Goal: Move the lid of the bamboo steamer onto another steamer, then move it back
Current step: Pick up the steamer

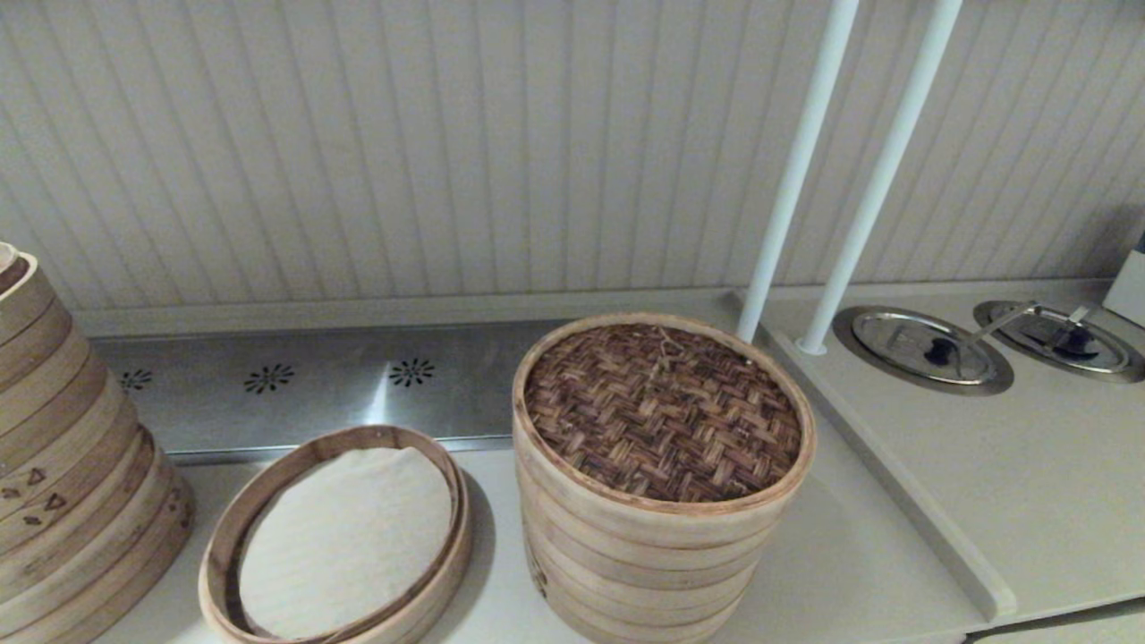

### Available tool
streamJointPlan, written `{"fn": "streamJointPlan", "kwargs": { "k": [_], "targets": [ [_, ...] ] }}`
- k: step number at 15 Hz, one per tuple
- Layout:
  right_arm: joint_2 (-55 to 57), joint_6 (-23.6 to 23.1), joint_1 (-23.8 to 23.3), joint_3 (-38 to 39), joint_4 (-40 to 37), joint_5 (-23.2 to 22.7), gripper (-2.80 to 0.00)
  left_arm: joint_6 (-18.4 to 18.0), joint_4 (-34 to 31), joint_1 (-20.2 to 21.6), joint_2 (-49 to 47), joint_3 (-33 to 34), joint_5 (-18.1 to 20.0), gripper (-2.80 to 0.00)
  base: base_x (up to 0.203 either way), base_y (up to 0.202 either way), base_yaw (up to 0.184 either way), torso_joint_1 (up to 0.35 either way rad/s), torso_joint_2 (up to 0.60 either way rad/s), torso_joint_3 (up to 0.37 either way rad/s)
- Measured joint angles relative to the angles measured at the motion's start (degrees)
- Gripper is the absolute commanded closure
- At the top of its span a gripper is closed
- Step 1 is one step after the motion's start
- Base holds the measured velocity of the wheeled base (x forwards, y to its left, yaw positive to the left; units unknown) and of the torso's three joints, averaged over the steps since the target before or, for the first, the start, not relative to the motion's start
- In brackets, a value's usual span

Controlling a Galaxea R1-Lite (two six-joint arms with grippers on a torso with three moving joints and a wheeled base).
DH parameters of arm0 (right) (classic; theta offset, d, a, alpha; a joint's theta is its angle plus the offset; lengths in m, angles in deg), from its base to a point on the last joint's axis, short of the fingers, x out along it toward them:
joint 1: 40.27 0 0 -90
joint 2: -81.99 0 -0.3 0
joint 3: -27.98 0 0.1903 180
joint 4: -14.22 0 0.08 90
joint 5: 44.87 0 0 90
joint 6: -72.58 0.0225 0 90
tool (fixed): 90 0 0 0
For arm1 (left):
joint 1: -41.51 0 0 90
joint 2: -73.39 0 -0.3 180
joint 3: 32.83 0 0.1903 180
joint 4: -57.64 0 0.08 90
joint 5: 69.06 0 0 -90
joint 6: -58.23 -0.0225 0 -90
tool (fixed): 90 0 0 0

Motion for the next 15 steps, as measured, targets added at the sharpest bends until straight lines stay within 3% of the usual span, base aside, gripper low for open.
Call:
{"fn": "streamJointPlan", "kwargs": {
  "k": [12,15],
  "targets": [
    [0.0,0.0,0.0,0.0,0.0,0.0,0.00,-1.7,-1.3,0.1,0.0,-0.9,0.1,0.00,0.000,0.000,0.000,0.000,0.00,0.000],
    [0.0,0.0,0.0,0.0,-0.1,-0.1,0.00,-1.0,-5.2,0.1,-1.4,-9.5,1.4,0.00,0.000,0.000,0.000,0.000,0.00,0.000]
  ]
}}
